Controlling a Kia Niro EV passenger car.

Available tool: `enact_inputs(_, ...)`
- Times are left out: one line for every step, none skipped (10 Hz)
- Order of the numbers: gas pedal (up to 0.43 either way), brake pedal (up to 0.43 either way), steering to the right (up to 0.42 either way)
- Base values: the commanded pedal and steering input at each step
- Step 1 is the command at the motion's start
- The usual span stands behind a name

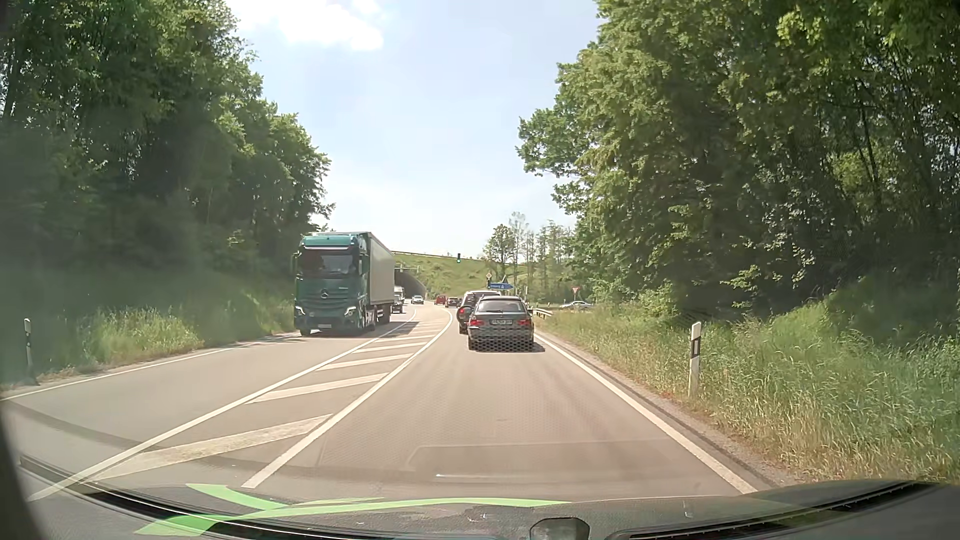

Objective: Follow the waypoints while adhering to traffic rules and regulations

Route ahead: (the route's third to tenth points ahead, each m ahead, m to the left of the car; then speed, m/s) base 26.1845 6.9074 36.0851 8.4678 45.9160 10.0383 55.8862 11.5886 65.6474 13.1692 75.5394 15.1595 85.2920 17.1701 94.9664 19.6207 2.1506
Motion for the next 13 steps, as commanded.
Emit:
enact_inputs(0.000,0.000,-0.007)
enact_inputs(0.000,0.000,-0.007)
enact_inputs(0.000,0.000,-0.007)
enact_inputs(0.000,0.000,-0.007)
enact_inputs(0.000,0.000,-0.007)
enact_inputs(0.000,0.000,-0.007)
enact_inputs(0.000,0.000,-0.005)
enact_inputs(0.000,0.000,-0.005)
enact_inputs(0.000,0.000,-0.005)
enact_inputs(0.000,0.000,-0.005)
enact_inputs(0.000,0.000,-0.005)
enact_inputs(0.000,0.000,-0.005)
enact_inputs(0.000,0.000,-0.005)
